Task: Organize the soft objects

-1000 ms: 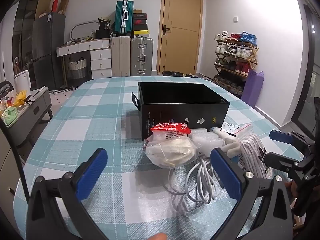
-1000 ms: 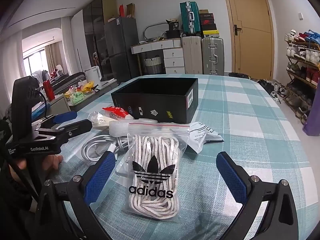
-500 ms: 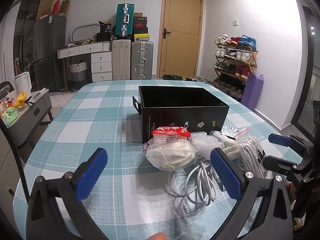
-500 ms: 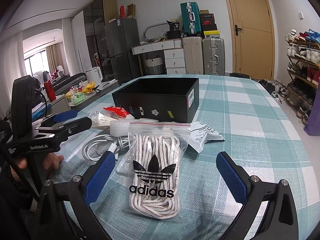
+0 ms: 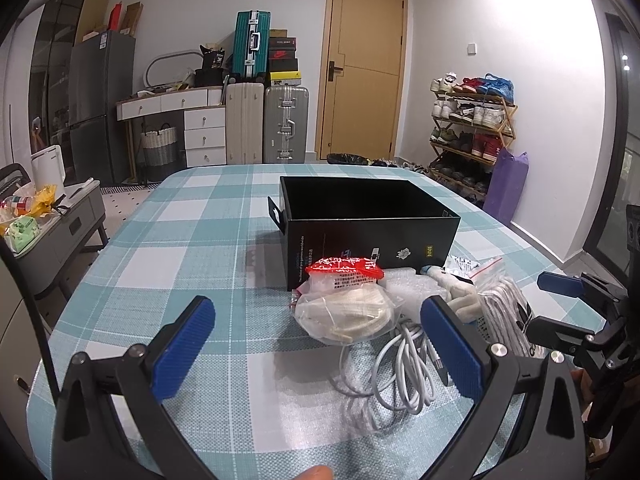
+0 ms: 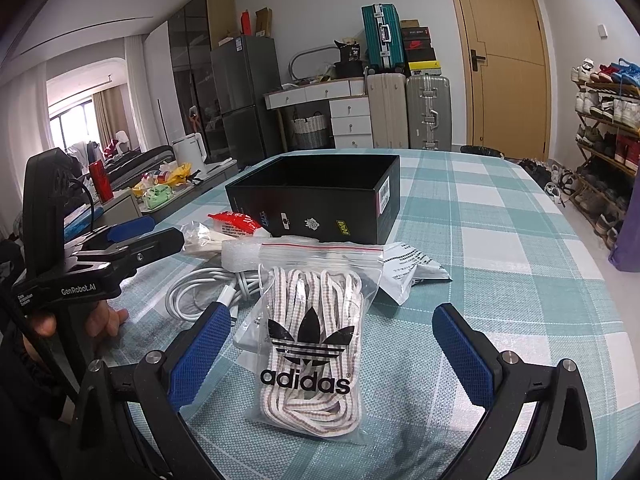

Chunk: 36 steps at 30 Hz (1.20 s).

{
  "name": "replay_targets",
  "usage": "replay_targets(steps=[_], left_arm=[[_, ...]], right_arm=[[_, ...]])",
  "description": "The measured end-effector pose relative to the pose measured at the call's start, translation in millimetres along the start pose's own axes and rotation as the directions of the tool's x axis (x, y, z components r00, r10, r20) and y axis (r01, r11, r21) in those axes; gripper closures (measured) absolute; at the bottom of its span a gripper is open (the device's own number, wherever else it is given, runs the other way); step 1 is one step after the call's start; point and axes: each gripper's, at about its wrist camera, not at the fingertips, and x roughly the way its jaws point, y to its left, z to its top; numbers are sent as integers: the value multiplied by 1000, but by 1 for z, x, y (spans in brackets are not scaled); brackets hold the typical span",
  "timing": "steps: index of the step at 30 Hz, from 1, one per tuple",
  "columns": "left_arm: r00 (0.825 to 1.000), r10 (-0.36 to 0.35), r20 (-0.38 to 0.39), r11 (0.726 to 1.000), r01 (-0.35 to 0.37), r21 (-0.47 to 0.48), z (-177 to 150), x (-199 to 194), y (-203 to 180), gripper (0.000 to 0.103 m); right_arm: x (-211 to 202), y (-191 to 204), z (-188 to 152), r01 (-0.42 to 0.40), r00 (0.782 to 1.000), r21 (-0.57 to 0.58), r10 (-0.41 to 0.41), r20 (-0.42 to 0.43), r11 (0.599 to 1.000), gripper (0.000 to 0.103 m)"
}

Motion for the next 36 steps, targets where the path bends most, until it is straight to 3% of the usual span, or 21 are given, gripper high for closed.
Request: replay_targets(steps=[36], left_arm=[[1000, 5, -3, 1000, -5, 8, -2, 0, -1, 0]], right_arm=[[-1, 2, -1, -4, 1000, 0, 4, -2, 1000, 0]])
